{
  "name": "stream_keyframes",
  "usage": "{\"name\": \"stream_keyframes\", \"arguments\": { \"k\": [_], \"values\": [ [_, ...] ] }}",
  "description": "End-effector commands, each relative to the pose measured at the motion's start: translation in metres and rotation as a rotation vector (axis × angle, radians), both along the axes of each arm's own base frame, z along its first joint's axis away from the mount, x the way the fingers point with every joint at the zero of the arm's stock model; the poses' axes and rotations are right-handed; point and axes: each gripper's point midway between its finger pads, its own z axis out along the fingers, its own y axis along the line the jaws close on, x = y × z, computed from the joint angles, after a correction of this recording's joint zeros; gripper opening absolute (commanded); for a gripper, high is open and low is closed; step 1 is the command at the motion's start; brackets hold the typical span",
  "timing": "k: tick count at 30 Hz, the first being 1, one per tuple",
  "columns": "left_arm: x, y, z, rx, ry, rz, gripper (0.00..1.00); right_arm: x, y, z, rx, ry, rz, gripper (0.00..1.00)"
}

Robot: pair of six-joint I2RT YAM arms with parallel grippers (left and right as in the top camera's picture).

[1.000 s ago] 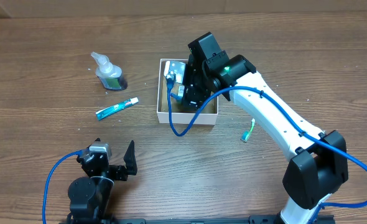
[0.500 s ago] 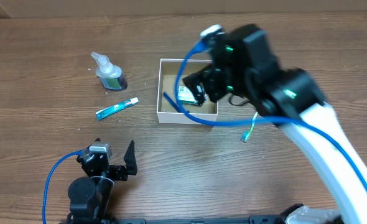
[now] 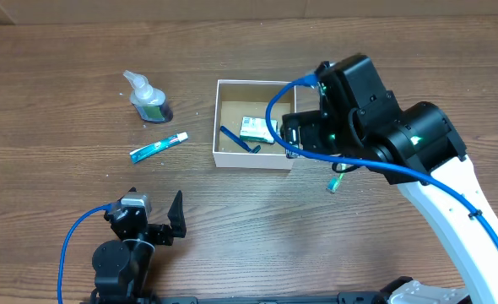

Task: Pack container
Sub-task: 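Lower the razor into the box and release it, then move the right gripper back over the green toothbrush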

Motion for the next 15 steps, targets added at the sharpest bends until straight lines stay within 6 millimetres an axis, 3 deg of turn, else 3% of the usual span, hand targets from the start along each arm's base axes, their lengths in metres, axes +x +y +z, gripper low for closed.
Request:
{"name": "stream_keyframes", "arguments": {
  "k": [1,10,15],
  "values": [
    [0.000,0.000,-0.001,-0.012,-0.004,0.001,1.00,-0.006,-0.013,0.001,-0.020,0.012,-0.068,1.00],
    [0.000,0.000,-0.001,-0.012,-0.005,0.001,1.00,-0.029,-0.033,0.025,0.000,-0.070,-0.076,1.00],
    [0.000,0.000,-0.001,-0.012,-0.004,0.001,1.00,-0.036,-0.040,0.005,-0.037,-0.039,-0.081,1.00]
  ]
}}
